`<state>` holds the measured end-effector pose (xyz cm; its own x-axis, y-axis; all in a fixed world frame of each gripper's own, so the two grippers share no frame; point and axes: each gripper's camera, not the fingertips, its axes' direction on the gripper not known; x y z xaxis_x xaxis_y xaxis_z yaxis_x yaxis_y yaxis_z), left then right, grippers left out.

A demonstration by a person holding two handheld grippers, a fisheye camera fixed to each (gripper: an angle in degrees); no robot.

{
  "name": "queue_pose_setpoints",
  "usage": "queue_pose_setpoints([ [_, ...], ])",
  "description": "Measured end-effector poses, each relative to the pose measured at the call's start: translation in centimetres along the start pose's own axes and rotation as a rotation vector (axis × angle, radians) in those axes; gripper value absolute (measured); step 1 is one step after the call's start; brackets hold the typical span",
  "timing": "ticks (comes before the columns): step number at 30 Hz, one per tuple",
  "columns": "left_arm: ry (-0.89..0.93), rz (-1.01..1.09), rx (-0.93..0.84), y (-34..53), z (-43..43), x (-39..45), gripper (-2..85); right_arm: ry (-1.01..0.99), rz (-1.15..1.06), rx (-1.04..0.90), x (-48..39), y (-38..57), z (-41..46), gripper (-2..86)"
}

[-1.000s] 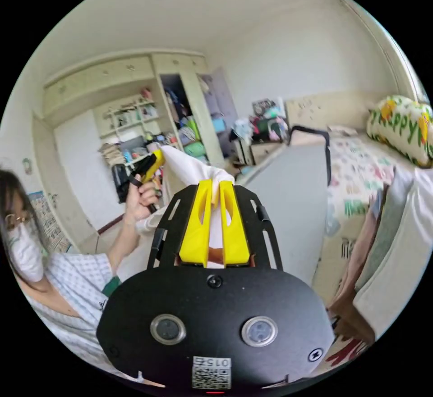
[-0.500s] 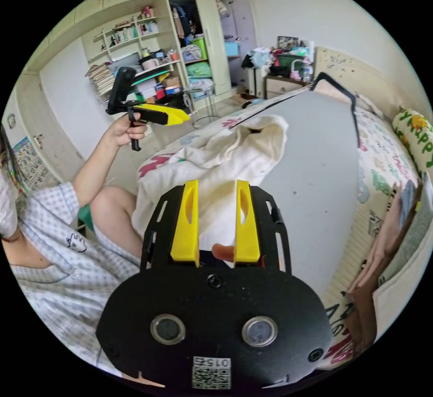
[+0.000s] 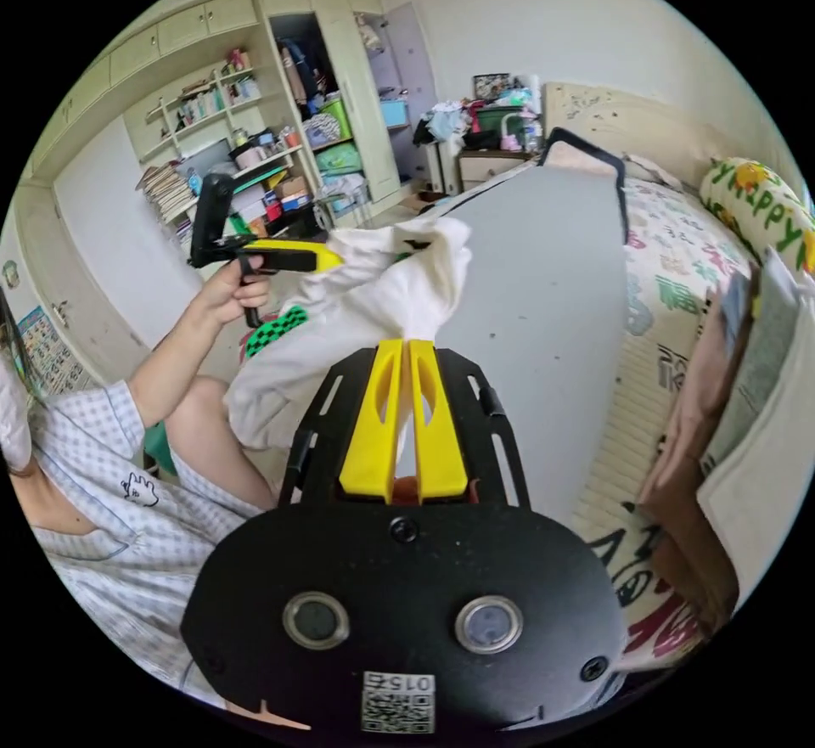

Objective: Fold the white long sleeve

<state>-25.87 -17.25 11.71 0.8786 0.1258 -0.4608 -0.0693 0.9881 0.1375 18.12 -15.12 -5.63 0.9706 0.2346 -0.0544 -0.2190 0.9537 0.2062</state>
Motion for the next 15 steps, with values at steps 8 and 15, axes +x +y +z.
queue_pose_setpoints([
  [8,0.221,0.013,0.136,3.0,-4.8,-3.1,-0.4,0.148,0.167,-0.184,5.7,2.0,1.2,3.2],
  [15,0.427,0.127,0.154,3.2,-2.5,-1.1,-0.4,0.289,-0.074,0.113,-2.4,-0.6,-1.4,7.3],
])
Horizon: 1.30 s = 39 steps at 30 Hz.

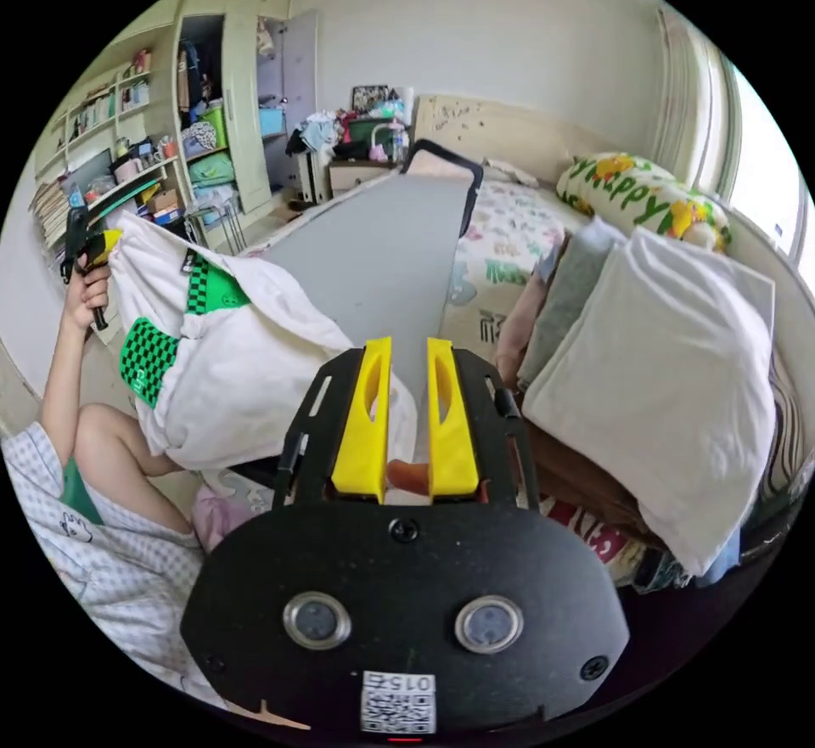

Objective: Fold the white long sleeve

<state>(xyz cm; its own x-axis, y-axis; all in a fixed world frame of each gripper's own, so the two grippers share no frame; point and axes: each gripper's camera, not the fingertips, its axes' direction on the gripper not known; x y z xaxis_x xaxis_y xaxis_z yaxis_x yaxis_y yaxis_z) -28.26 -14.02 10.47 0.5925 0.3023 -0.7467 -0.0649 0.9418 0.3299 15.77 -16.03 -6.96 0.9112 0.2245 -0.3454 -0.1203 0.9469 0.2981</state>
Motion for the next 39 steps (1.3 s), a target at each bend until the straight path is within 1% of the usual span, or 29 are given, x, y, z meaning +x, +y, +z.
queue_pose_setpoints([
  [1,0.019,0.024,-0.002,0.0,0.5,0.5,-0.4,-0.095,-0.062,0.042,-1.6,-0.7,-0.1,7.3],
  [2,0.025,0.036,-0.002,-0.1,0.7,0.7,-0.4,-0.146,-0.089,0.056,-2.3,-1.0,0.0,7.4],
  [4,0.047,0.089,-0.007,0.0,1.5,1.9,-0.4,-0.335,-0.207,0.075,-5.5,-2.0,1.4,7.8],
  [5,0.051,0.100,-0.007,0.0,1.7,2.2,-0.4,-0.364,-0.228,0.064,-6.1,-2.2,2.0,7.7],
  [6,0.056,0.119,-0.005,0.2,1.9,2.7,-0.4,-0.388,-0.254,0.012,-7.3,-2.7,3.5,7.5],
  [9,0.072,0.147,0.001,0.7,2.4,3.1,-0.4,-0.350,-0.292,-0.092,-9.2,-3.2,7.3,5.7],
  [11,0.077,0.146,0.001,1.1,2.7,2.9,-0.4,-0.364,-0.285,-0.122,-9.4,-3.4,9.0,5.6],
  [14,0.078,0.126,0.004,1.9,3.0,2.1,-0.4,-0.435,-0.198,-0.087,-8.2,-3.9,10.2,6.0],
  [17,0.104,0.101,0.024,2.8,3.0,1.2,-0.5,-0.539,-0.093,-0.073,-6.6,-4.4,11.0,6.1],
  [19,0.107,0.086,0.031,3.5,3.2,0.6,-0.5,-0.642,-0.036,-0.054,-5.8,-4.7,11.6,6.7],
  [21,0.119,0.074,0.034,3.9,3.5,0.3,-0.5,-0.684,-0.005,-0.052,-5.5,-4.9,12.0,7.2],
  [23,0.126,0.062,0.038,4.4,3.8,0.0,-0.5,-0.677,-0.019,-0.079,-5.8,-5.0,12.6,7.4],
  [25,0.111,0.051,0.034,5.0,4.0,-0.2,-0.5,-0.562,-0.045,-0.143,-6.7,-5.0,13.2,6.3],
  [28,0.048,0.020,0.020,5.7,3.9,-0.3,-0.5,-0.433,-0.065,-0.148,-7.2,-4.4,13.2,2.9],
  [30,-0.008,-0.003,0.016,6.2,3.6,-0.3,-0.4,-0.440,-0.051,-0.132,-7.0,-4.1,12.9,0.9],
  [33,-0.083,-0.038,0.027,7.1,2.7,-0.2,-0.4,-0.455,-0.035,-0.046,-6.5,-3.7,11.5,0.2],
  [35,-0.070,-0.046,0.036,7.7,2.6,-0.1,-0.4,-0.466,-0.050,-0.041,-6.8,-3.7,10.9,0.6],
  [37,-0.046,-0.052,0.038,8.4,2.9,0.2,-0.4,-0.520,-0.103,-0.079,-7.8,-3.6,11.0,3.5],
  [39,-0.041,-0.057,0.037,8.9,3.1,0.6,-0.4,-0.511,-0.135,-0.116,-8.7,-3.6,11.4,7.3],
])
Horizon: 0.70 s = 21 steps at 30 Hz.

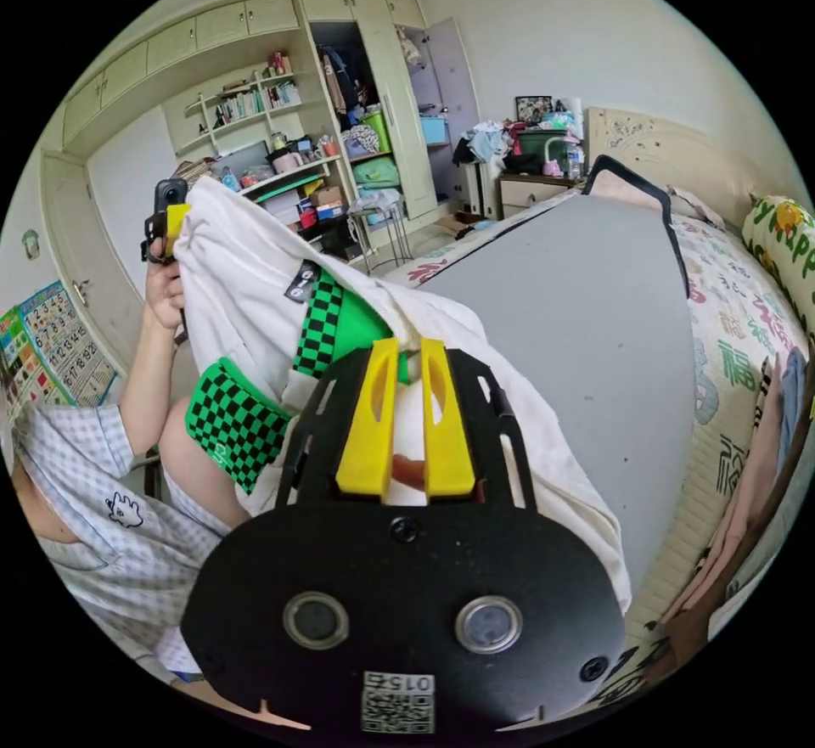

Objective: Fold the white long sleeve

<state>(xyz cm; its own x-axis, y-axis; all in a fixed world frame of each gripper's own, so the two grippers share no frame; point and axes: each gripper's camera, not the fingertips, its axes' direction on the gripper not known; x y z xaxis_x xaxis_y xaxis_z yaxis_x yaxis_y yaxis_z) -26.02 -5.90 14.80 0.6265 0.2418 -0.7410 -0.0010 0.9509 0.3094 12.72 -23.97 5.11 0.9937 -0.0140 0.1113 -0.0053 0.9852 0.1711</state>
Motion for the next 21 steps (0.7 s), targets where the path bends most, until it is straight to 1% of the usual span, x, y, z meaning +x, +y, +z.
queue_pose_setpoints([
  [3,-0.004,-0.005,0.005,0.8,0.0,0.7,-0.4,0.048,-0.022,0.019,-1.0,-0.1,0.1,8.5],
  [6,0.001,-0.011,0.012,1.5,0.1,1.5,-0.4,0.132,-0.029,0.013,-1.7,0.0,0.2,5.3],
  [8,-0.019,-0.014,0.000,2.0,0.3,2.1,-0.4,0.138,-0.040,-0.022,-2.0,0.1,0.5,3.4],
  [11,-0.101,-0.055,-0.033,3.1,0.1,2.9,-0.4,0.227,-0.029,-0.012,-2.5,0.8,-0.4,1.7],
  [13,-0.263,-0.126,-0.004,4.2,-1.2,3.5,-0.5,0.320,0.006,0.079,-3.0,1.7,-3.5,1.1],
  [14,-0.309,-0.137,0.013,4.5,-1.7,3.8,-0.5,0.330,0.022,0.114,-3.2,1.9,-4.5,0.9],
  [15,-0.385,-0.132,0.046,4.8,-2.3,5.1,-0.5,0.337,0.055,0.194,-3.5,2.3,-7.0,0.8],
  [16,-0.434,-0.098,0.062,4.6,-2.4,6.8,-0.5,0.332,0.093,0.274,-3.9,2.6,-9.5,0.6],
  [17,-0.459,-0.078,0.068,4.5,-2.3,7.8,-0.5,0.323,0.114,0.311,-4.1,2.7,-10.8,0.5],
  [19,-0.583,0.015,0.108,4.0,-1.5,12.5,-0.5,0.310,0.169,0.463,-5.9,2.6,-16.0,0.3],
  [20,-0.612,0.038,0.124,3.9,-1.3,13.7,-0.5,0.323,0.171,0.495,-6.6,2.5,-17.3,0.3],
  [21,-0.653,0.073,0.176,3.6,-1.1,16.2,-0.5,0.361,0.159,0.544,-8.3,2.1,-19.8,0.2],
])
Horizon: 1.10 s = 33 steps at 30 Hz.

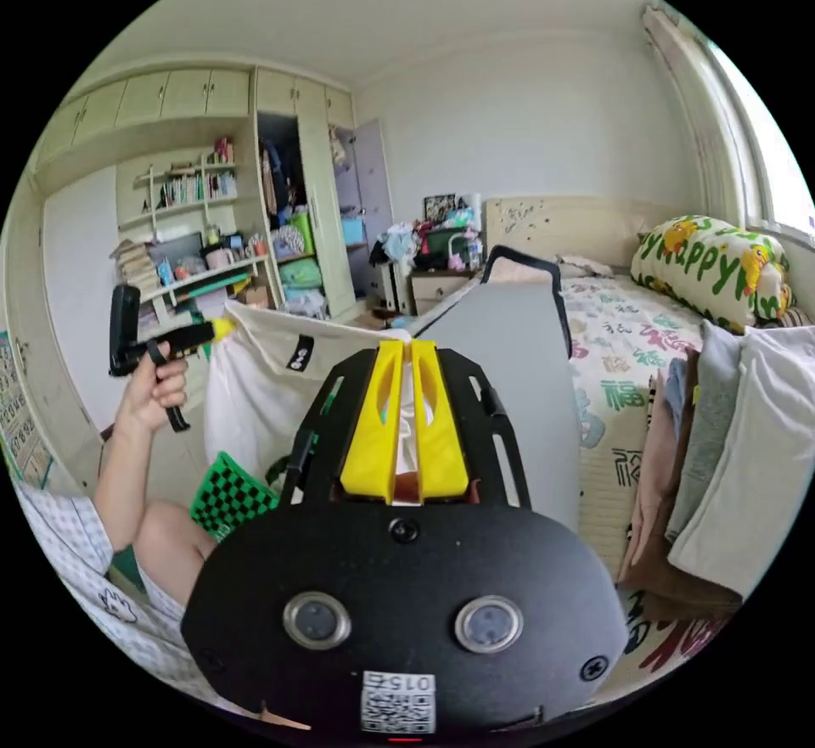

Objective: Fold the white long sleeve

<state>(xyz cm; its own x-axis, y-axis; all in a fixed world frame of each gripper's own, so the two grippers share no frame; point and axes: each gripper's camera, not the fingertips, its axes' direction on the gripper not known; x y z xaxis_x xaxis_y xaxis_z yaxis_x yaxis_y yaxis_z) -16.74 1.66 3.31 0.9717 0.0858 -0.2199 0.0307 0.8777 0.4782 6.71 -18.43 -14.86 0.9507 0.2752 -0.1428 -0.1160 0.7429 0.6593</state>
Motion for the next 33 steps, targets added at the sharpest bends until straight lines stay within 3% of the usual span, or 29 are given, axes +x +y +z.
queue_pose_setpoints([
  [7,-0.025,-0.066,0.510,-4.2,-12.5,8.8,-0.6,0.116,-0.175,0.388,-9.0,-6.4,-15.5,0.4],
  [11,0.034,-0.132,0.671,-7.1,-17.7,11.9,-0.7,0.174,-0.235,0.543,-13.2,-8.3,-21.9,0.4],
  [16,0.232,-0.237,0.829,-11.0,-24.0,17.6,-0.7,0.117,-0.058,0.773,-14.9,-10.1,-29.5,0.4],
  [18,0.233,-0.198,0.888,-12.2,-26.4,20.8,-0.7,0.093,0.004,0.858,-14.9,-10.0,-31.6,0.4],
  [20,0.160,-0.097,0.945,-13.1,-28.9,24.5,-0.7,0.108,0.016,0.931,-15.3,-9.9,-33.6,0.4],
  [26,-0.322,0.365,1.147,-12.5,-33.0,35.0,-0.6,0.232,-0.146,1.068,-16.3,-8.9,-38.0,0.4],
  [28,-0.416,0.480,1.115,-13.3,-31.8,36.7,-0.7,0.334,-0.205,1.094,-16.5,-8.5,-37.7,0.3],
  [33,-0.482,0.547,1.020,-17.4,-26.7,35.2,-0.7,0.434,-0.276,1.058,-14.0,-9.5,-33.7,0.2],
])
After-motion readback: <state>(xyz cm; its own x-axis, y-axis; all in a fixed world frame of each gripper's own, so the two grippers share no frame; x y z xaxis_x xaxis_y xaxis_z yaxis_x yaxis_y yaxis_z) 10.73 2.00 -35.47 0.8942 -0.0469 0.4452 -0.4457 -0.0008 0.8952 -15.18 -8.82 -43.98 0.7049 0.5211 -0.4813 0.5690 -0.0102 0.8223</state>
